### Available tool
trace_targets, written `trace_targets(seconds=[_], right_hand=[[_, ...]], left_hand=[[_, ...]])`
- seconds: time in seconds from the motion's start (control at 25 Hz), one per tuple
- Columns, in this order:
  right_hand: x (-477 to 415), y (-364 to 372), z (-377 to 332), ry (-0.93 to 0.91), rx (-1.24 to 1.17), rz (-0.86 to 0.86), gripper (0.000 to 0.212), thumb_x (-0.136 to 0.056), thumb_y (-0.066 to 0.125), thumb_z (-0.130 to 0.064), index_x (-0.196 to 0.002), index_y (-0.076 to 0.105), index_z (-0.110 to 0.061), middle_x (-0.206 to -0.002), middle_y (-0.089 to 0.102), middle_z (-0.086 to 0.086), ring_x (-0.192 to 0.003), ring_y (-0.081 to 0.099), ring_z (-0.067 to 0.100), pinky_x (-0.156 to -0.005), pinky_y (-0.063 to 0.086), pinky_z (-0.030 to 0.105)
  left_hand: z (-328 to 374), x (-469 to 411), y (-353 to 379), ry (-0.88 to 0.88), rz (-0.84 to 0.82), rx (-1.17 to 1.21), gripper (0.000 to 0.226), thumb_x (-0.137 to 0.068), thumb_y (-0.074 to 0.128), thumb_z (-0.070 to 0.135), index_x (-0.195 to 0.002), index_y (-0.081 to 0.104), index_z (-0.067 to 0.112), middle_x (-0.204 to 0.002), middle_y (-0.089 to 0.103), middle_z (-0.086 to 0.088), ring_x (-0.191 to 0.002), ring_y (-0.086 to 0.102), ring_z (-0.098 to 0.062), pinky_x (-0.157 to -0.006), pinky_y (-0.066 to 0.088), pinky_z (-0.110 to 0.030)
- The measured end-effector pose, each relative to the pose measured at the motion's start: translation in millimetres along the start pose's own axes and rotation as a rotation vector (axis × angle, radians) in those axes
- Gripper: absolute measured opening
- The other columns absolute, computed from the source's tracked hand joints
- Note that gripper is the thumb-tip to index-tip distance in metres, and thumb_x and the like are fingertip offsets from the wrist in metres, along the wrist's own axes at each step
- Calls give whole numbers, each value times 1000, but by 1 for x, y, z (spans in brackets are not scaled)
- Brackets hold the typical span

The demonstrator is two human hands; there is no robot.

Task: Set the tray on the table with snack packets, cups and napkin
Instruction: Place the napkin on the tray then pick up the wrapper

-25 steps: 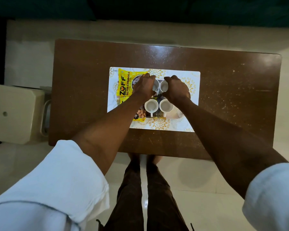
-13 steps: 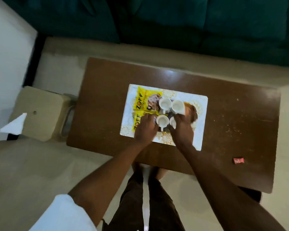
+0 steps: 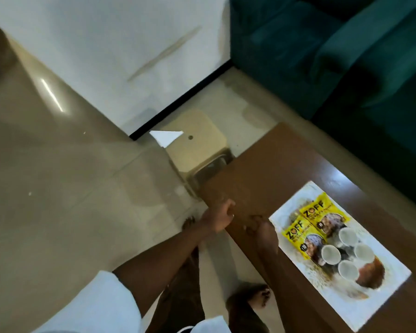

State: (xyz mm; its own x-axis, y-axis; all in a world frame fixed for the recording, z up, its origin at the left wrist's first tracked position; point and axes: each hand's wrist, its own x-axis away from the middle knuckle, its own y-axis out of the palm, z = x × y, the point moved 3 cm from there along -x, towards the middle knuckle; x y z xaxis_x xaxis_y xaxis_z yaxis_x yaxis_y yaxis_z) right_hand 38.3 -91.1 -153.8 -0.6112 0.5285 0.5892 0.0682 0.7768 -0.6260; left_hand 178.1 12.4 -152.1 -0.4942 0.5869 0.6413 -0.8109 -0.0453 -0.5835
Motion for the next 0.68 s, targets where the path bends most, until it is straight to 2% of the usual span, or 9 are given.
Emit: trace_targets(seconds=[0.08, 0.16, 0.28, 0.32, 0.4, 0.44, 0.56, 0.68], right_hand=[[-34, 8, -51, -23, 36, -28, 40, -93, 72, -27, -132, 70, -20, -137, 68, 7, -120, 69, 35, -94, 56, 41], [-74, 25, -110, -74, 52, -31, 38, -96, 72, -28, -132, 69, -19, -138, 68, 8, -118, 70, 34, -93, 56, 38], [-124, 46, -207, -93, -5, -30, 30, -99, 69, -19, -128, 69, -12, -129, 70, 14, -117, 69, 35, -82, 56, 20], [-141, 52, -237, -112, -40, -33, 31, -100, 67, -15, -130, 68, -10, -132, 67, 16, -120, 67, 35, -85, 57, 18], [-175, 55, -291, -175, -38, 23, 36, -98, 70, -21, -134, 68, -13, -139, 63, 11, -125, 65, 29, -98, 58, 37], [-195, 58, -316, -206, -4, 42, 40, -96, 73, -28, -135, 68, -17, -140, 63, 6, -125, 64, 26, -100, 56, 43], [-253, 70, -368, -271, 113, 76, 47, -95, 73, -35, -139, 64, -23, -137, 63, 0, -123, 63, 22, -93, 53, 34], [-309, 91, -392, -317, 256, 39, 54, -97, 71, -35, -147, 56, -23, -144, 58, 0, -134, 54, 24, -101, 51, 40]], left_hand=[[-32, -20, -48, -50, 50, 147, 44, -102, 63, 18, -145, 55, 13, -147, 56, -9, -134, 58, -24, -109, 53, -39], [-71, -44, -103, -97, 128, 297, 40, -101, 64, 12, -140, 58, 5, -140, 62, -16, -129, 63, -28, -106, 55, -42], [-136, -80, -178, -198, 211, 403, 35, -98, 63, 4, -132, 62, -3, -131, 67, -23, -122, 65, -36, -99, 54, -40], [-155, -91, -199, -222, 213, 414, 35, -97, 63, 3, -131, 62, -4, -130, 66, -25, -122, 65, -37, -99, 54, -40], [-180, -110, -234, -245, 235, 464, 36, -96, 62, -1, -132, 61, -6, -129, 65, -29, -121, 65, -42, -99, 55, -43], [-193, -121, -252, -253, 259, 478, 36, -96, 63, -1, -132, 61, -6, -128, 66, -29, -119, 66, -42, -97, 55, -42], [-224, -159, -295, -276, 326, 465, 36, -96, 64, 6, -132, 64, 1, -128, 67, -22, -118, 67, -36, -97, 54, -37], [-256, -193, -313, -322, 339, 442, 37, -97, 61, 10, -134, 63, 5, -136, 61, -19, -122, 64, -31, -100, 50, -32]])
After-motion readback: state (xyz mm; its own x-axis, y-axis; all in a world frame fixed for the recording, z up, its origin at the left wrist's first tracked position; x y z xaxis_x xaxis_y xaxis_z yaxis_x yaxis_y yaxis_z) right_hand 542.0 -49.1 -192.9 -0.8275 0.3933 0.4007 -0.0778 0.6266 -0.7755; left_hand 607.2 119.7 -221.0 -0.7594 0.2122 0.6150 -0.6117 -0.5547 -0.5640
